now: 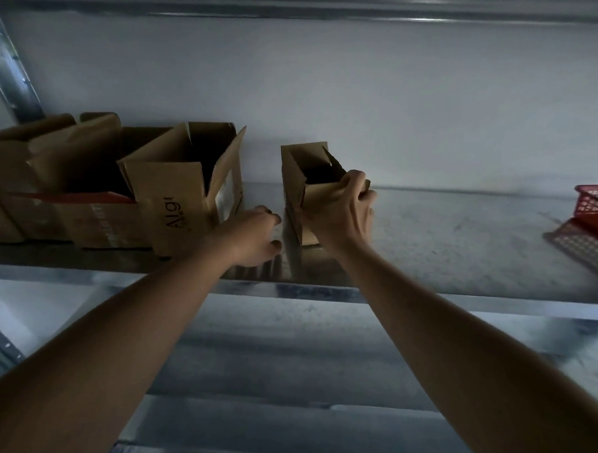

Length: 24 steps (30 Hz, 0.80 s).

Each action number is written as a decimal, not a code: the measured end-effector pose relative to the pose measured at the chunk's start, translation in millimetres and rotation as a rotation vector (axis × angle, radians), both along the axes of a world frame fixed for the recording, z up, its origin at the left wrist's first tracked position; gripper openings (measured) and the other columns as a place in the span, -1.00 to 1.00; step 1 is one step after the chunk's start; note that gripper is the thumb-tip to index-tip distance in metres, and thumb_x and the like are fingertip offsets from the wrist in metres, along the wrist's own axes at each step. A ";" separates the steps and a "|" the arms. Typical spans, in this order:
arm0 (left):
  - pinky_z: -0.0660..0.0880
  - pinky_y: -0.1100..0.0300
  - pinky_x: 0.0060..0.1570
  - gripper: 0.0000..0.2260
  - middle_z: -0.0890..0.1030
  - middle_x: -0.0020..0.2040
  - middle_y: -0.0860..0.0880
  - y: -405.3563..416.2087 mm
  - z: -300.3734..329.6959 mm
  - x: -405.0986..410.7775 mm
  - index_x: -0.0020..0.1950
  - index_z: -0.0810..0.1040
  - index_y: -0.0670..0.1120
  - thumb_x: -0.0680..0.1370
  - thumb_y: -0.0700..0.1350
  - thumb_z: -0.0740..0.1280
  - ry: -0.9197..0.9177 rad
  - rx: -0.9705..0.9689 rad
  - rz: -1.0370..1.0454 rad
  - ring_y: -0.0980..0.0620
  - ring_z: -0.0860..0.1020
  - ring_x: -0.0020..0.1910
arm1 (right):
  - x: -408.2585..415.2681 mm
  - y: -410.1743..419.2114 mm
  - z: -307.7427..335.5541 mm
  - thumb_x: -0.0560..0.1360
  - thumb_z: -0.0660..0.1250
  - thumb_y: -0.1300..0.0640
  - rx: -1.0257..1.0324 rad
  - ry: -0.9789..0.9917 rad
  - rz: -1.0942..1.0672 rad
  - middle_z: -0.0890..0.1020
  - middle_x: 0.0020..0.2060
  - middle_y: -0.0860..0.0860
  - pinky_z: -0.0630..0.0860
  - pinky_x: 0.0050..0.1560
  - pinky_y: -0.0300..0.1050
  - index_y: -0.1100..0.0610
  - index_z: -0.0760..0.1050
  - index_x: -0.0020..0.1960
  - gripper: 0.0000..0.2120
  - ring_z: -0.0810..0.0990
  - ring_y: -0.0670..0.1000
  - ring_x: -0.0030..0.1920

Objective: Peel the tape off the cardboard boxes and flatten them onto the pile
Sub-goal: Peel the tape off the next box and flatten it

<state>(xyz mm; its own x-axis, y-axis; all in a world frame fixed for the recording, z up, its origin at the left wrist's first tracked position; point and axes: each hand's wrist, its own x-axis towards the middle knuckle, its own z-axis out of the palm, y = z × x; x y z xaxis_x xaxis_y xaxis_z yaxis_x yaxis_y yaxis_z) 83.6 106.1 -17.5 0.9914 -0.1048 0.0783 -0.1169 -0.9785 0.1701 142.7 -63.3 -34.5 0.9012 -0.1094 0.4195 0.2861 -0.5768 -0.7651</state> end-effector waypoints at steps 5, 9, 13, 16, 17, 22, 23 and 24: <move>0.45 -0.05 0.40 -0.43 0.38 0.56 -0.10 -21.6 3.4 6.4 0.60 0.34 -0.07 0.62 0.03 0.39 -0.036 -0.029 -0.047 -0.13 0.43 0.47 | -9.3 -27.2 -0.1 0.12 0.60 -0.34 -0.021 -0.051 -0.089 0.34 0.12 0.05 0.63 -0.06 0.19 -0.19 0.11 0.24 -0.09 0.48 0.18 0.03; 0.44 -0.02 0.40 -0.41 0.35 0.58 -0.11 -50.7 4.6 11.5 0.62 0.30 -0.05 0.64 0.06 0.36 -0.043 -0.018 -0.118 -0.15 0.42 0.48 | -21.6 -64.9 -0.5 0.12 0.61 -0.32 -0.045 -0.114 -0.148 0.35 0.14 0.04 0.61 -0.04 0.18 -0.16 0.12 0.30 -0.05 0.47 0.19 0.05; 0.45 -0.03 0.36 -0.43 0.37 0.56 -0.13 -87.4 1.7 14.8 0.61 0.31 -0.06 0.64 0.07 0.34 -0.028 0.001 -0.177 -0.16 0.44 0.45 | -32.2 -111.3 1.6 0.12 0.62 -0.30 -0.038 -0.120 -0.202 0.33 0.12 0.01 0.52 -0.07 0.07 -0.14 0.12 0.33 -0.02 0.50 0.22 0.06; 0.42 -0.01 0.38 -0.41 0.34 0.59 -0.12 -120.1 -0.5 15.4 0.63 0.28 -0.05 0.65 0.07 0.34 -0.023 0.007 -0.212 -0.16 0.42 0.48 | -37.7 -147.6 2.8 0.11 0.62 -0.30 -0.044 -0.115 -0.216 0.35 0.14 0.02 0.51 -0.09 0.03 -0.14 0.12 0.35 0.00 0.49 0.20 0.06; 0.42 -0.01 0.38 -0.41 0.34 0.59 -0.12 -131.2 0.0 15.8 0.63 0.28 -0.04 0.65 0.07 0.34 -0.025 0.004 -0.219 -0.16 0.41 0.49 | -38.6 -159.1 3.4 0.11 0.62 -0.31 -0.045 -0.114 -0.222 0.35 0.13 0.01 0.52 -0.08 0.04 -0.14 0.12 0.35 0.00 0.50 0.20 0.06; 0.44 0.02 0.35 -0.43 0.34 0.58 -0.12 -192.2 4.6 19.2 0.62 0.29 -0.05 0.65 0.06 0.34 -0.052 -0.018 -0.233 -0.17 0.44 0.47 | -38.6 -215.7 5.5 0.08 0.62 -0.35 -0.031 -0.103 -0.235 0.37 0.13 0.00 0.54 -0.08 0.04 -0.14 0.14 0.33 0.01 0.52 0.19 0.03; 0.45 0.03 0.33 -0.43 0.35 0.58 -0.12 -204.9 6.1 19.9 0.62 0.30 -0.06 0.65 0.05 0.34 -0.061 -0.023 -0.229 -0.17 0.45 0.46 | -38.2 -227.5 5.9 0.08 0.62 -0.34 -0.032 -0.109 -0.229 0.38 0.14 0.01 0.52 -0.10 0.02 -0.14 0.14 0.33 0.01 0.51 0.18 0.03; 0.46 0.04 0.33 -0.44 0.37 0.57 -0.12 -217.3 7.3 21.0 0.61 0.31 -0.06 0.65 0.04 0.34 -0.067 -0.026 -0.224 -0.16 0.46 0.44 | -37.6 -239.2 6.7 0.09 0.62 -0.34 -0.035 -0.117 -0.220 0.39 0.14 0.02 0.51 -0.09 0.02 -0.14 0.14 0.34 0.01 0.50 0.17 0.04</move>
<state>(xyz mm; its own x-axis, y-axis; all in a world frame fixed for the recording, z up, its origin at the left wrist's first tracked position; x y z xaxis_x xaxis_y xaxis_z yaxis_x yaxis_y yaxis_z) 104.6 -111.3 -10.2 0.9360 -0.3190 0.1488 -0.3428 -0.9222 0.1790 105.1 -302.5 -27.8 0.8024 -0.2813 0.5263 0.2358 -0.6607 -0.7126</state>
